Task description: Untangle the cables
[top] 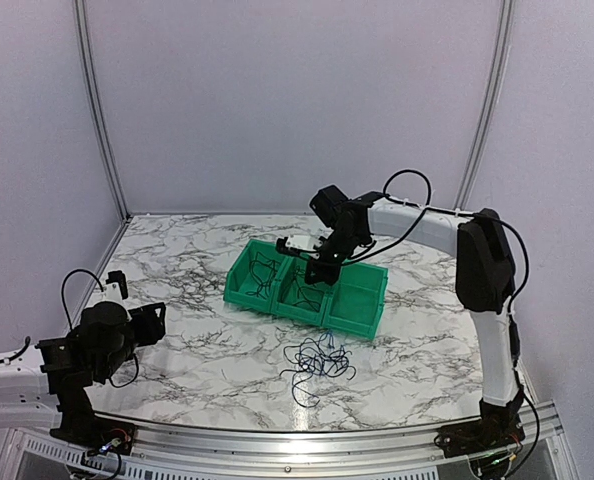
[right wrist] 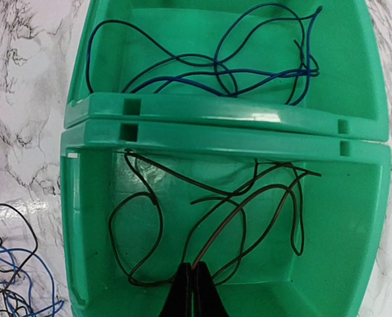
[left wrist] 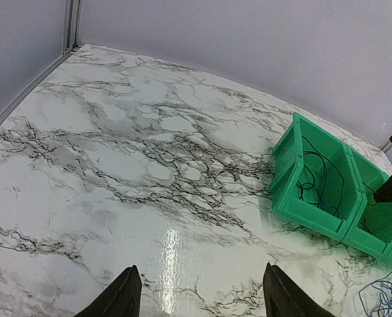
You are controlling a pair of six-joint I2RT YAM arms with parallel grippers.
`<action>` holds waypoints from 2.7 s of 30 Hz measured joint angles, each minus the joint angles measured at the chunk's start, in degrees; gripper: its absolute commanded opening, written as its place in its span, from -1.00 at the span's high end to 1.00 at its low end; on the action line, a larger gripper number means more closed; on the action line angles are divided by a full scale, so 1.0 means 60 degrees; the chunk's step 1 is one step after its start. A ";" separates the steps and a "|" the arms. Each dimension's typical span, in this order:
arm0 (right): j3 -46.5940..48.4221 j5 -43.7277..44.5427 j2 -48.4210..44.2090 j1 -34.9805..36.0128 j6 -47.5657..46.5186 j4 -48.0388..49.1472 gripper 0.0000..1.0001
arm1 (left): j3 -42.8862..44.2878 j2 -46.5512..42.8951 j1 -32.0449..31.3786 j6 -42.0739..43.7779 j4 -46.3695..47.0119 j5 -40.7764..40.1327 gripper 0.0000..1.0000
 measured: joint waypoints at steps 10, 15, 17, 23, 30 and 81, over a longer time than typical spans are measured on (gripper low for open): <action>-0.0120 -0.0022 -0.0561 0.0200 0.0306 -0.0583 0.22 | -0.0022 0.0266 0.0000 0.0160 0.0219 0.0324 -0.31; -0.1330 0.0127 -0.2197 0.0204 0.0455 -0.0506 0.05 | 0.0186 0.1020 0.0000 0.0685 0.0357 0.1158 -0.27; -0.1851 0.0204 -0.2867 0.0204 0.0517 -0.0401 0.03 | 0.0393 0.1366 0.0000 0.0849 0.0433 0.1585 -0.23; -0.4138 0.0401 -0.4849 0.0204 0.0572 0.0546 0.00 | 0.1475 0.2794 -0.0310 0.0867 0.0586 0.2892 -0.15; -0.6998 -0.0594 -0.5974 0.0204 0.0477 0.2211 0.02 | 0.2645 0.4739 -0.1126 -0.0051 0.0925 0.4186 -0.01; -0.8776 -0.3177 -0.6666 0.0204 0.0772 0.4503 -0.05 | 0.6000 0.9245 -0.2000 -0.1792 0.2772 0.6816 1.00</action>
